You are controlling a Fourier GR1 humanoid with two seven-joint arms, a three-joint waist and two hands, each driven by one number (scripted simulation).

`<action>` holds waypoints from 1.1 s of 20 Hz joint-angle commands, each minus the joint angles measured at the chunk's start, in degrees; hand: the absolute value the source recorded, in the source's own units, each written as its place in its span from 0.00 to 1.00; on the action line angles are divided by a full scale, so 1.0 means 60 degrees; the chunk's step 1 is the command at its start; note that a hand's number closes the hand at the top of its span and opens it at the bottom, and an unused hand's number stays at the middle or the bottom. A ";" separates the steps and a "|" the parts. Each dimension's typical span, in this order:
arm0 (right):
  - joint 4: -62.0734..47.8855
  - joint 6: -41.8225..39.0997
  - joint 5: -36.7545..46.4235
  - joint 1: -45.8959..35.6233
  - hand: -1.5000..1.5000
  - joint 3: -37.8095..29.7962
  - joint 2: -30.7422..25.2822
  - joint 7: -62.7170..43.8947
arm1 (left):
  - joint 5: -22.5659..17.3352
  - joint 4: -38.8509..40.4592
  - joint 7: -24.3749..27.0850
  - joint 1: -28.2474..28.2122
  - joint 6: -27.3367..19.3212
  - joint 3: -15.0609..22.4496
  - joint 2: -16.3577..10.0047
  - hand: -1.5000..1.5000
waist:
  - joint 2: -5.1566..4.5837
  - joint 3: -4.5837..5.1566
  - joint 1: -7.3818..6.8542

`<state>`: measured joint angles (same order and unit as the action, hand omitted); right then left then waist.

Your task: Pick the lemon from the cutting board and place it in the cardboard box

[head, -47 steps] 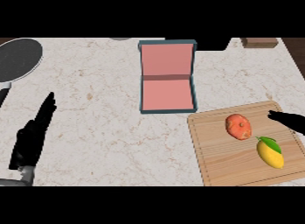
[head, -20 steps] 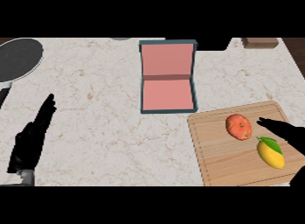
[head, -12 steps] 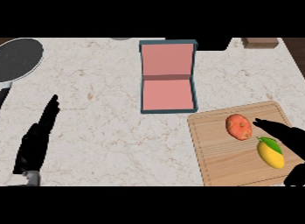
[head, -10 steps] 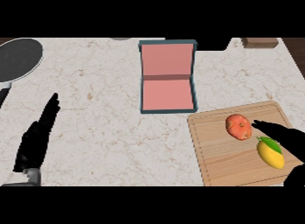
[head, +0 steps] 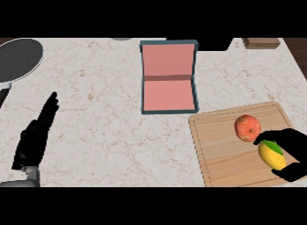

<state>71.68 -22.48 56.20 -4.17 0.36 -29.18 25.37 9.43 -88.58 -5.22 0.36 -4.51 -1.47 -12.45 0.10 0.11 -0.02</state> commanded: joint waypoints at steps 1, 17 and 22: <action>0.0145 0.1479 0.0397 0.0225 1.00 -0.0066 0.0404 0.0039 | 0.0040 -0.0686 -0.0446 -0.0404 0.0083 0.0213 0.0158 0.50 | -0.0001 -0.0024 -0.0018; -0.3262 0.2044 0.0716 -0.5064 1.00 -0.0288 -0.0612 0.2770 | 0.0224 0.0053 -0.0043 0.0849 0.0587 0.0608 0.0298 0.50 | -0.0495 -0.0088 -0.1395; -0.4957 0.2850 0.0603 -0.6689 1.00 -0.0783 -0.0613 0.3530 | 0.0321 0.0025 -0.0283 0.1057 0.0408 0.0648 0.0457 0.50 | -0.0445 -0.0086 -0.1267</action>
<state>48.96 -8.07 60.12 -37.25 -2.82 -32.56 42.87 10.86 -88.25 -5.62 5.07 -1.67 1.65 -10.53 -2.48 -0.34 -7.69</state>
